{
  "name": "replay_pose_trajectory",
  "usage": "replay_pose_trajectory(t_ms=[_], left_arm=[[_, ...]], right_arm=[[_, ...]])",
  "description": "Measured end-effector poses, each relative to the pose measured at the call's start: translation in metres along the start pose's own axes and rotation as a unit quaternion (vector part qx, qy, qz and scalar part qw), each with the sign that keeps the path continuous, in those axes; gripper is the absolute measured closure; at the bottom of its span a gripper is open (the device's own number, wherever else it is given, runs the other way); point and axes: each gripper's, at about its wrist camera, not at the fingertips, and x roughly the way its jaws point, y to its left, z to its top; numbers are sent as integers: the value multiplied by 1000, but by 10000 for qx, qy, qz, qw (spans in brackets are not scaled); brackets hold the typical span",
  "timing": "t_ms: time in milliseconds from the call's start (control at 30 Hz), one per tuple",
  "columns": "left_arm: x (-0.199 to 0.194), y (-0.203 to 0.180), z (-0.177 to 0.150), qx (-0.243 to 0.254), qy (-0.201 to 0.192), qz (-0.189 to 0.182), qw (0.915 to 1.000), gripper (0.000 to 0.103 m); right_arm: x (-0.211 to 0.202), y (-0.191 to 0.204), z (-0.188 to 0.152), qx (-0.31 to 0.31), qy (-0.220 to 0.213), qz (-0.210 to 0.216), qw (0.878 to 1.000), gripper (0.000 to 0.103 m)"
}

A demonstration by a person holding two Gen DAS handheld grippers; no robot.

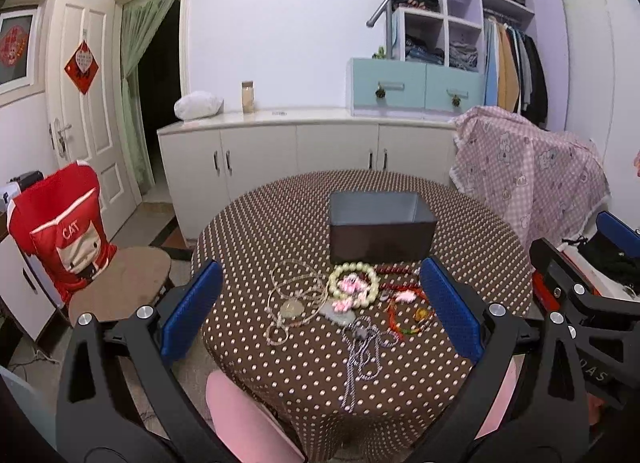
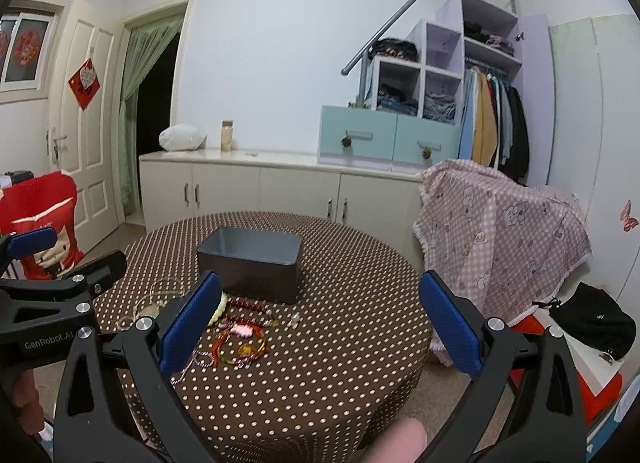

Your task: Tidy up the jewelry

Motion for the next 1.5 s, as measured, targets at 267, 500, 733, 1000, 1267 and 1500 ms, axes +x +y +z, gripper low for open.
replay_pose_trajectory(t_ms=[267,500,733,1000,1267,1500], left_arm=[[20,20,-20,-93,573,233,9980,6],[35,43,-38,-257,998,286,9943,6],[52,64,-49,-439,1276,309,9904,6],[61,83,-55,-631,1328,286,9887,6],[70,90,-57,-640,1243,103,9901,6],[79,89,-60,-577,1272,-158,9901,6]], right_arm=[[30,20,-20,-100,668,283,9973,8],[52,40,-35,-247,1171,446,9918,8],[68,59,-44,-276,1584,925,9827,8],[80,81,-48,-450,1689,1410,9745,11],[97,98,-50,-686,1810,1644,9672,48],[107,108,-56,-991,1786,2025,9577,82]])
